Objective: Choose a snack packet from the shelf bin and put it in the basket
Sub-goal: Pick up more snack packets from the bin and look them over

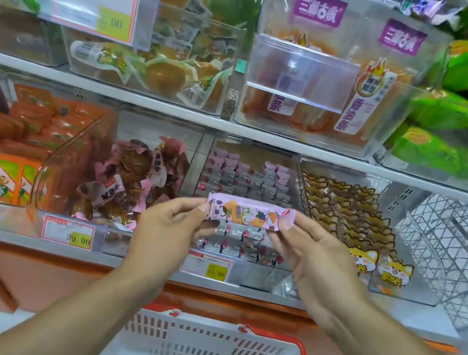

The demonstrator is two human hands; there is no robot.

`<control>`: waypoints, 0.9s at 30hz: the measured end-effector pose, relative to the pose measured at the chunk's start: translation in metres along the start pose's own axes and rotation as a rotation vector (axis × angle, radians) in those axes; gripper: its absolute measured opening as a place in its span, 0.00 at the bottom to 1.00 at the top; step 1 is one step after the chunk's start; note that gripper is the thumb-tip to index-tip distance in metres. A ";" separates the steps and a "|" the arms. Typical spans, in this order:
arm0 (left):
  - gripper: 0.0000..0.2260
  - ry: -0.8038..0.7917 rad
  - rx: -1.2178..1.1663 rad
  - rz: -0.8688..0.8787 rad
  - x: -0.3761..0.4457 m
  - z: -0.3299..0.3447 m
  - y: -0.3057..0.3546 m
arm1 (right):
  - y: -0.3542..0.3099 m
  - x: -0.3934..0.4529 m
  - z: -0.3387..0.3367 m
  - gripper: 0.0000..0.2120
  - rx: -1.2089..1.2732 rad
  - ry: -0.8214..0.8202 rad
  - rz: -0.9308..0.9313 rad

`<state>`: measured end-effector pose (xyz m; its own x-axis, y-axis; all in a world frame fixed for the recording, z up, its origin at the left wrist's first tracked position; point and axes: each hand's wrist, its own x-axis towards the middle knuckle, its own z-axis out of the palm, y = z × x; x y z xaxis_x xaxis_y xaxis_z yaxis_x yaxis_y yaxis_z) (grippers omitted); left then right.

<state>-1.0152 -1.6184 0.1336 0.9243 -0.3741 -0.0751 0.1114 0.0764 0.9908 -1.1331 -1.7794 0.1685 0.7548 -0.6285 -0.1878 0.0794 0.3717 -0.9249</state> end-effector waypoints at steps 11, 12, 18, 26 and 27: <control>0.04 -0.078 -0.144 -0.149 -0.013 -0.016 -0.014 | 0.019 0.004 -0.029 0.08 0.047 -0.027 0.113; 0.04 -0.065 -0.183 -0.162 -0.012 -0.016 -0.014 | 0.020 0.004 -0.031 0.09 0.010 -0.053 0.077; 0.13 -0.096 -0.282 -0.203 -0.016 -0.012 -0.010 | 0.022 0.003 -0.040 0.26 -0.619 -0.301 -0.302; 0.11 -0.198 -0.206 -0.134 -0.024 -0.005 -0.005 | 0.023 0.005 -0.036 0.10 -0.389 -0.230 -0.210; 0.13 -0.242 -0.203 -0.105 -0.026 -0.005 -0.005 | 0.024 0.004 -0.034 0.09 -0.313 -0.211 -0.154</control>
<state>-1.0377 -1.6050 0.1305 0.7928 -0.5969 -0.1229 0.2946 0.1989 0.9347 -1.1504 -1.7968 0.1346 0.8691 -0.4946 0.0030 0.0250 0.0378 -0.9990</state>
